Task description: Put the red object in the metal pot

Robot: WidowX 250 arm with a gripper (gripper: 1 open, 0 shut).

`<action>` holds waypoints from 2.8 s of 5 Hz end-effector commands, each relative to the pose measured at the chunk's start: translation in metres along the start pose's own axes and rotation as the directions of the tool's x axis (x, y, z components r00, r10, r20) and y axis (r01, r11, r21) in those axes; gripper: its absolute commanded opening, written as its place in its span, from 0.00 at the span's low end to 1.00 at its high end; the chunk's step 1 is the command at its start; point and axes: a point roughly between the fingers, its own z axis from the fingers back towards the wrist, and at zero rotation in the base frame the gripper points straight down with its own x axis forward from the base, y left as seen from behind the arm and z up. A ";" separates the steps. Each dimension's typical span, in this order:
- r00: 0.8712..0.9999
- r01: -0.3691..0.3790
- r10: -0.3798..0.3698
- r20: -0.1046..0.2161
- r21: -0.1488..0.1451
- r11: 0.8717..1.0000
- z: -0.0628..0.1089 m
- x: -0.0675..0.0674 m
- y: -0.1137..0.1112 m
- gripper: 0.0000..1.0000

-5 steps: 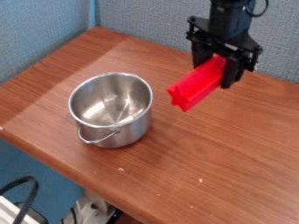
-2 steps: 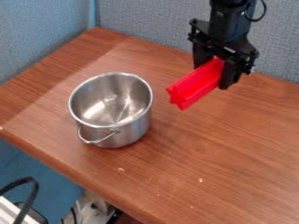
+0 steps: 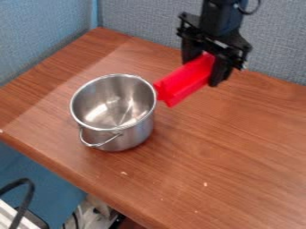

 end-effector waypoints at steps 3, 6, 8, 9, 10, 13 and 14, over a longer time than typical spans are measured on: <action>0.978 -0.202 0.202 -0.042 0.011 0.979 -0.002 -0.065 0.062 0.00; 0.971 -0.238 0.237 -0.026 -0.049 0.970 -0.019 -0.075 0.047 0.00; 0.959 -0.284 0.283 -0.030 -0.038 0.958 -0.024 -0.085 0.070 0.00; 0.965 -0.261 0.261 -0.009 -0.051 0.964 -0.019 -0.079 0.067 0.00; 0.968 -0.252 0.252 -0.007 -0.048 0.967 -0.022 -0.075 0.068 1.00; 0.966 -0.259 0.258 -0.018 -0.029 0.965 -0.016 -0.078 0.071 1.00; 0.959 -0.284 0.284 -0.022 -0.022 0.958 -0.012 -0.080 0.077 1.00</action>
